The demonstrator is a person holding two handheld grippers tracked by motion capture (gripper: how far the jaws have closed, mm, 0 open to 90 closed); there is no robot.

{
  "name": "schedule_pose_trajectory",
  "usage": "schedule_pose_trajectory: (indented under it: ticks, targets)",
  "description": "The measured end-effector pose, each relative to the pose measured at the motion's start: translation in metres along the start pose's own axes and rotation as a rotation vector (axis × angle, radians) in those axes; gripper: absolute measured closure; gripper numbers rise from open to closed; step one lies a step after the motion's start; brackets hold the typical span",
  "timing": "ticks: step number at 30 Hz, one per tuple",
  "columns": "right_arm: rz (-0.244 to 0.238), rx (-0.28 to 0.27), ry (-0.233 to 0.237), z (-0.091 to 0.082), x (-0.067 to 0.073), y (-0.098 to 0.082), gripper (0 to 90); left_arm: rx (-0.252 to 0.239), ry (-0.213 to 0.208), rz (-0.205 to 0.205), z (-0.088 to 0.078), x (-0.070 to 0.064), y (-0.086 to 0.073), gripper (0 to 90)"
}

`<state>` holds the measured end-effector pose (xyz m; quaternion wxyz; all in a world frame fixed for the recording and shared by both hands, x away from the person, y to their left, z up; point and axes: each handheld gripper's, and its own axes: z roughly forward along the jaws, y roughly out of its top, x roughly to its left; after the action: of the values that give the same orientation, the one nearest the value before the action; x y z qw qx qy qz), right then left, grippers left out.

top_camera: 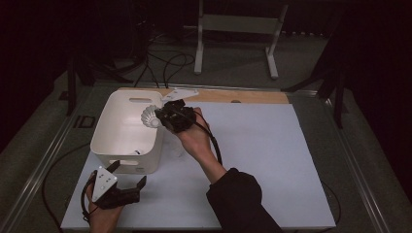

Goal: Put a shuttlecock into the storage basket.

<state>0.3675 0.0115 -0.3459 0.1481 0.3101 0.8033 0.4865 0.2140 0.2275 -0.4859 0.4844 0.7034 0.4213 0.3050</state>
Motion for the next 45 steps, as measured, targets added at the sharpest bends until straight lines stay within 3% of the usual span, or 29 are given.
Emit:
schedule_pose_trajectory:
  ticks: [24,45]
  targets:
    - [-0.002,-0.036,0.022,0.008,0.009,0.008,88.4,0.0,0.001,-0.003,0.0,0.0,0.0,0.0]
    - [-0.009,-0.032,0.04,0.017,0.018,0.012,88.6,0.0,0.001,-0.002,0.0,0.0,0.0,0.0]
